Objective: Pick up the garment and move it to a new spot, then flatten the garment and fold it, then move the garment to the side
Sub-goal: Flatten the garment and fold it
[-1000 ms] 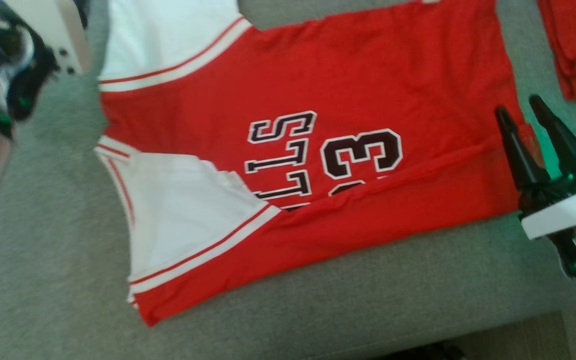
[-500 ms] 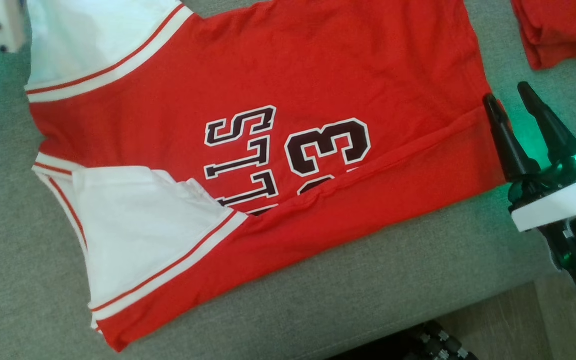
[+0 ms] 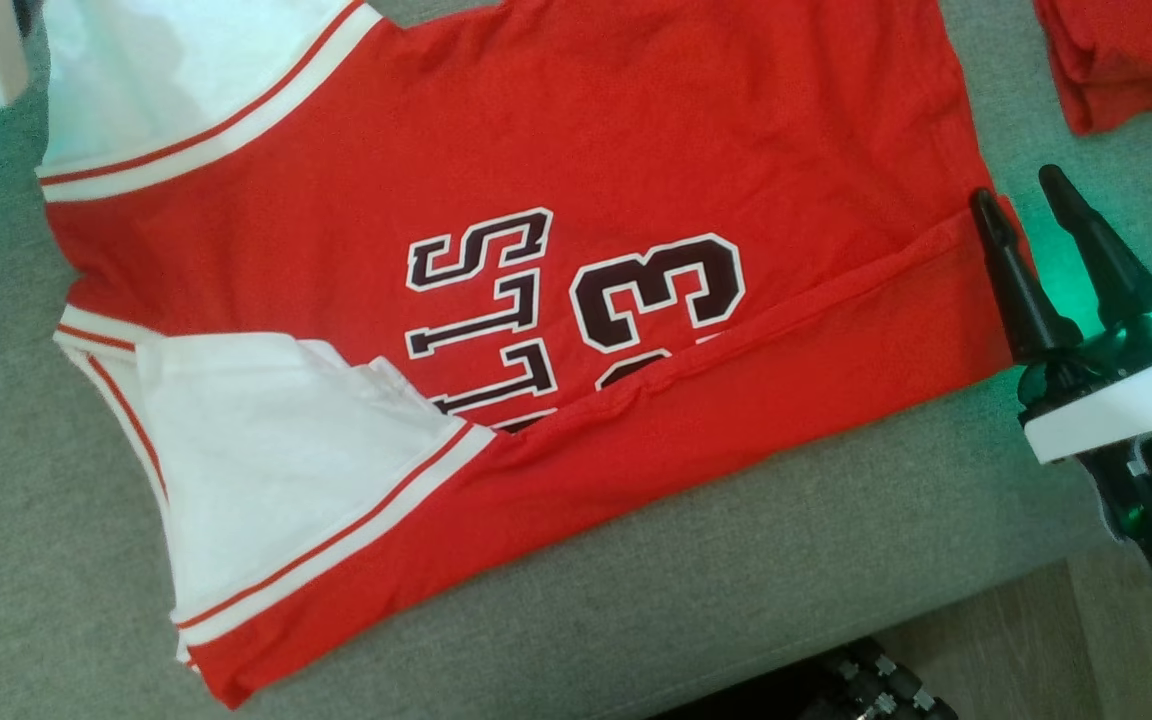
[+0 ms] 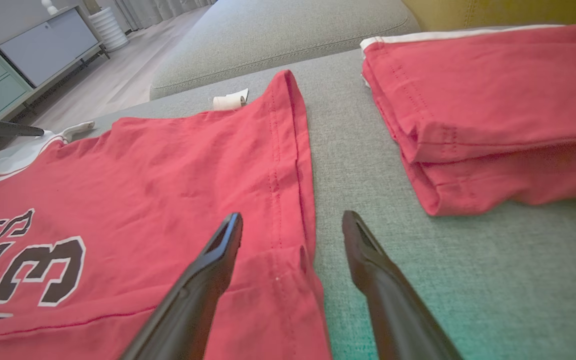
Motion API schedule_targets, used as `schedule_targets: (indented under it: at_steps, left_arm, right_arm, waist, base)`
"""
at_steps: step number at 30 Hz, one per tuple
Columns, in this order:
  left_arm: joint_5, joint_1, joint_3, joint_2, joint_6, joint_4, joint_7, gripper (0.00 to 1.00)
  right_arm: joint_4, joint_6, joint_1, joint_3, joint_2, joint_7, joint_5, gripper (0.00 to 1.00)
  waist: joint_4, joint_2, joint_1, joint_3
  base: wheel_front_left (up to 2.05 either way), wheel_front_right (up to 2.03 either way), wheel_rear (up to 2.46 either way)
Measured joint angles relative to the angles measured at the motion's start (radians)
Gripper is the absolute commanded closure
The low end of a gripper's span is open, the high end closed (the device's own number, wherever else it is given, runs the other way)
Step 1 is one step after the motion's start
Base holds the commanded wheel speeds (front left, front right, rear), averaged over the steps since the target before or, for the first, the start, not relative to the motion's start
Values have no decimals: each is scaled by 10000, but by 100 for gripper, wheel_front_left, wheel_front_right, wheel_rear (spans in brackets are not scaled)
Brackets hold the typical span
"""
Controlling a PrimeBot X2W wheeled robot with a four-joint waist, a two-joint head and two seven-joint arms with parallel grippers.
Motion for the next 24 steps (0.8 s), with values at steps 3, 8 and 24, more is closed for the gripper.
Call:
schedule_targets:
  at_steps: [3,8,24]
  left_arm:
    - [-29,217,-104,27,2,-90,207,23]
    - [-98,264,-125,82,12,-320,326,100]
    - [92,299,-171,-2,-104,-453,-922,100]
  right_arm:
    - [-19,0,-22,15,0,0,0,0]
    - [-19,0,-23,25,-2,0,0,0]
    - [297,0,-825,174,-31,694,125,0]
  waist:
    - [-37,0,0,25]
    - [-59,0,0,43]
    - [57,0,0,-283]
  base:
    - [0,0,0]
    - [0,0,0]
    - [0,0,0]
